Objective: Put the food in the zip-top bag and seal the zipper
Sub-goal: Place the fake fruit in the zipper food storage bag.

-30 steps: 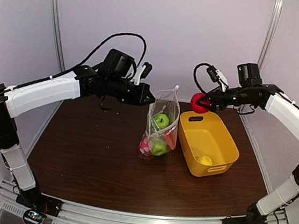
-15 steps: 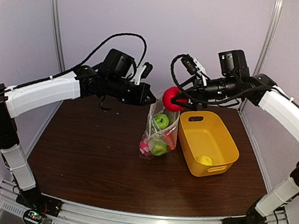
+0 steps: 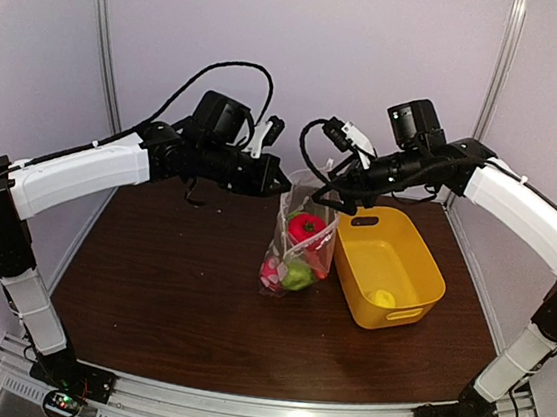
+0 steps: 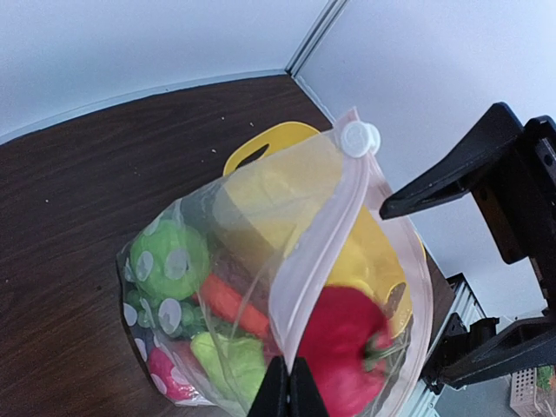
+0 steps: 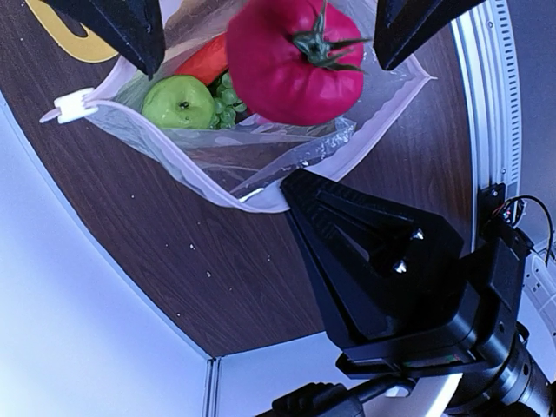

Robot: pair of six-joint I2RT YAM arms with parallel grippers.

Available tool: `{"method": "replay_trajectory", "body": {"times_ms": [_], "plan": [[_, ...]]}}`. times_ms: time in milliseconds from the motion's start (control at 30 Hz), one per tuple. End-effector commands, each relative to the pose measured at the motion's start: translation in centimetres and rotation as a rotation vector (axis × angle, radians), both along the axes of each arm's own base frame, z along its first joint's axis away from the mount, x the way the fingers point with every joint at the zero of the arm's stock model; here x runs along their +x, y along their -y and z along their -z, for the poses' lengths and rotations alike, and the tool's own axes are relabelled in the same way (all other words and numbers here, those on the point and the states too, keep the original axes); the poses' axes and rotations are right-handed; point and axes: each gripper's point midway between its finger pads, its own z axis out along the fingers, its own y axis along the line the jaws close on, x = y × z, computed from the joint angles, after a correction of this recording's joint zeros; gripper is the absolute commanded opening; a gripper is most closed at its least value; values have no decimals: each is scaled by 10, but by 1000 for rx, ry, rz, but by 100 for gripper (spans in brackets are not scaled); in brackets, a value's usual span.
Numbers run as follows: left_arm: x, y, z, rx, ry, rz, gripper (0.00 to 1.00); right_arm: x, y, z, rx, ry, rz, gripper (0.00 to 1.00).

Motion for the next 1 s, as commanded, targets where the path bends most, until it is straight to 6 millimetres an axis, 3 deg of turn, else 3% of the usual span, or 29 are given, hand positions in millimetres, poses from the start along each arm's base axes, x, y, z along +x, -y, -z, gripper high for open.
{"method": "replay_trajectory", "body": {"times_ms": [0, 233, 333, 433, 533, 600, 667, 800, 900, 967], "plan": [[5, 2, -8, -34, 22, -3, 0, -5, 8, -41, 43, 79, 28, 85], [6, 0, -5, -19, 28, -13, 0, -5, 26, -54, 53, 112, 68, 86], [7, -2, -8, -17, 35, -16, 0, 8, 47, -57, 74, 115, 131, 86], [15, -14, -24, 14, 84, -43, 0, 30, 78, -49, 71, 99, 221, 86], [34, -49, -57, 64, 174, -140, 0, 52, 115, -19, 14, 64, 302, 86], [43, -68, -87, 83, 259, -217, 0, 68, 144, 12, -48, 4, 370, 85], [34, -52, -91, 43, 241, -123, 0, 73, 163, 46, -124, -73, 396, 84], [21, -22, -50, -4, 74, 6, 0, 64, 182, 103, -256, -204, 384, 82], [16, -18, -22, -24, 2, 15, 0, 50, 187, 125, -302, -246, 355, 81], [11, -16, -14, -46, -21, 29, 0, 39, 189, 139, -332, -285, 327, 82]]}}
